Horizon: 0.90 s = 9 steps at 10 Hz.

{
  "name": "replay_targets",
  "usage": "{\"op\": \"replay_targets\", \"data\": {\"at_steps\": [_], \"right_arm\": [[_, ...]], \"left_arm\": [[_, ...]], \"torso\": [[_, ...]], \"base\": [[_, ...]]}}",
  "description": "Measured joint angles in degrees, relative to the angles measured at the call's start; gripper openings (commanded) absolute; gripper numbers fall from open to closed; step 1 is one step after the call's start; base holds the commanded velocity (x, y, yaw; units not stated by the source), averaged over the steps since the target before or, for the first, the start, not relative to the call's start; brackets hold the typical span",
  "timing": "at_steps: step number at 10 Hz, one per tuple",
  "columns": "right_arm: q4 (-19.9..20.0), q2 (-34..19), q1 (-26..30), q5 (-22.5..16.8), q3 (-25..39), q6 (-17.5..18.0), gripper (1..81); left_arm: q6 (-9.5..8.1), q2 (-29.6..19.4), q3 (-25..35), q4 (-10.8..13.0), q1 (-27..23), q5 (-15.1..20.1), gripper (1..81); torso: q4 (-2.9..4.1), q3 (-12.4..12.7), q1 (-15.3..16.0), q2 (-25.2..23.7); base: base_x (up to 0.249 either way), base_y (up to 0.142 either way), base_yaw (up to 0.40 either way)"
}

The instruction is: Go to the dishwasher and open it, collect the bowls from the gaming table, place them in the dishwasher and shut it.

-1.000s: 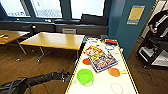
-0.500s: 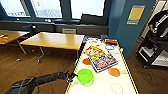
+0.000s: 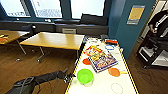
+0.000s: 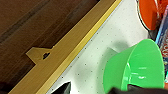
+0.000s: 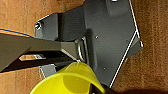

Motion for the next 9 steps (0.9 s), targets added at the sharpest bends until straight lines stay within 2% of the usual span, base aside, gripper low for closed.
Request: {"op": "replay_targets", "data": {"at_steps": [3,6,9], "right_arm": [[0.0,0.0,0.0,-0.2,-0.2,0.0,1.0],[0.0,0.0,0.0,-0.3,-0.5,0.0,1.0],[0.0,0.3,0.0,-0.3,-0.8,0.0,1.0]], "left_arm": [[-0.04,1.6,-1.7,0.9,-0.6,0.7,81.1],[-0.06,5.9,-3.6,2.2,-0.5,0.8,81.1],[-0.06,6.1,-5.2,3.1,-0.4,0.8,81.1]], "torso": [[0.00,0.0,0.0,0.0],[0.00,0.0,0.0,0.0],[0.00,0.0,0.0,0.0]], "base": [[0.000,0.000,0.000],[0.000,0.000,0.000],[0.000,0.000,0.000]]}}
